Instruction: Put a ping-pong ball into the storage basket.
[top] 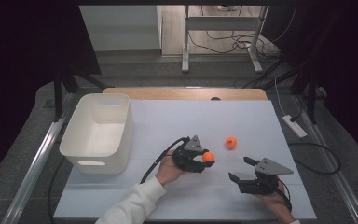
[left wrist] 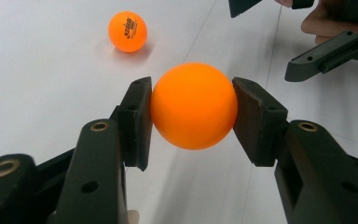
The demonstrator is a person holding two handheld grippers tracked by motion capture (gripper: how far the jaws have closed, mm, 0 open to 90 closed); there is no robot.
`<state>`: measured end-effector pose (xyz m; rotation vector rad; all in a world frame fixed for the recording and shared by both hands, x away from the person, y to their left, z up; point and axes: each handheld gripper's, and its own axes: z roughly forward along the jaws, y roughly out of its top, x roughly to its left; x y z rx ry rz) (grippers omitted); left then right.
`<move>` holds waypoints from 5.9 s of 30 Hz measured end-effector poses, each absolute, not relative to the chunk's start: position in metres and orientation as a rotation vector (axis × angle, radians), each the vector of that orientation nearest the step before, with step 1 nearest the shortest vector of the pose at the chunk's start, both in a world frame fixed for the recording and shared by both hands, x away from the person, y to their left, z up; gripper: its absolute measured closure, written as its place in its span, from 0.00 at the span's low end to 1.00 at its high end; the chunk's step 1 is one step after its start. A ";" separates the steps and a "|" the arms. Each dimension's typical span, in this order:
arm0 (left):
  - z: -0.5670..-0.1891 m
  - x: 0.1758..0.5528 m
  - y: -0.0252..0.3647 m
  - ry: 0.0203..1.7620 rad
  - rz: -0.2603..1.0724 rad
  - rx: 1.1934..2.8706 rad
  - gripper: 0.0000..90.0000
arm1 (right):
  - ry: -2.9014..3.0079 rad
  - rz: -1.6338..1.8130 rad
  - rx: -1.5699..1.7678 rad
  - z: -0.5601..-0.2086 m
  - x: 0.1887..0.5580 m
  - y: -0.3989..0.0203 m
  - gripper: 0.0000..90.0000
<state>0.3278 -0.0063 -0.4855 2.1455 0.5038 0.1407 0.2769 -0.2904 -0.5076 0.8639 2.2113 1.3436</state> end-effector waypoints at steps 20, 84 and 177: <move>-0.485 0.322 0.010 0.517 0.143 2.135 0.56 | 2.212 1.344 0.861 -0.508 0.277 -0.290 0.15; -0.439 0.313 0.066 0.569 0.197 1.988 0.56 | 2.208 1.343 0.849 -0.507 0.276 -0.290 0.15; -0.388 0.301 0.154 0.725 0.399 1.801 0.56 | 2.211 1.331 0.848 -0.507 0.276 -0.289 0.15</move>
